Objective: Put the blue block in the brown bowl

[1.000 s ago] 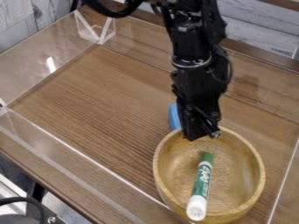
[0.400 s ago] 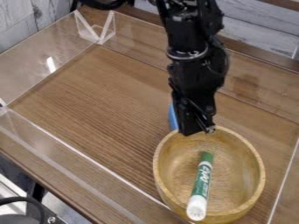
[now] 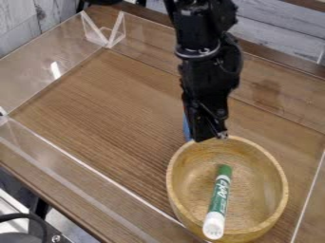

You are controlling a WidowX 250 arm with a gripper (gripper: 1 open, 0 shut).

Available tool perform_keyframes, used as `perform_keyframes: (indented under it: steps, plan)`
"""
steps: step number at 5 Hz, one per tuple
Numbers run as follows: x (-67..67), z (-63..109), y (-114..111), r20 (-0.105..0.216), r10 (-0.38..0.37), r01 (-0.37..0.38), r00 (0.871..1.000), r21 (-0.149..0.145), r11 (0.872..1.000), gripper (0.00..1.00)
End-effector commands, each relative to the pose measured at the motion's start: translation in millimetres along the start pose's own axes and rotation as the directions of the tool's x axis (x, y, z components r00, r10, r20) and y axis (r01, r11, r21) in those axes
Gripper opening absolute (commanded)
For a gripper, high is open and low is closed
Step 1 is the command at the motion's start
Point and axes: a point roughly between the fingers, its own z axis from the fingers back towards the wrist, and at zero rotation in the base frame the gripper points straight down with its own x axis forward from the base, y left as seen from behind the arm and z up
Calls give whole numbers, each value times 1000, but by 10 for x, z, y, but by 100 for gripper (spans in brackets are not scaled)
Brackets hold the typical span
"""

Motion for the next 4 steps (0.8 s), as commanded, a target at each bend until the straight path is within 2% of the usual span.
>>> perform_keyframes:
  steps: [1,4]
  plan:
    - [55,179,74,61,-5,3,998,35,999,0]
    - [-5,250,203,80,24,-28,997,46,999,0]
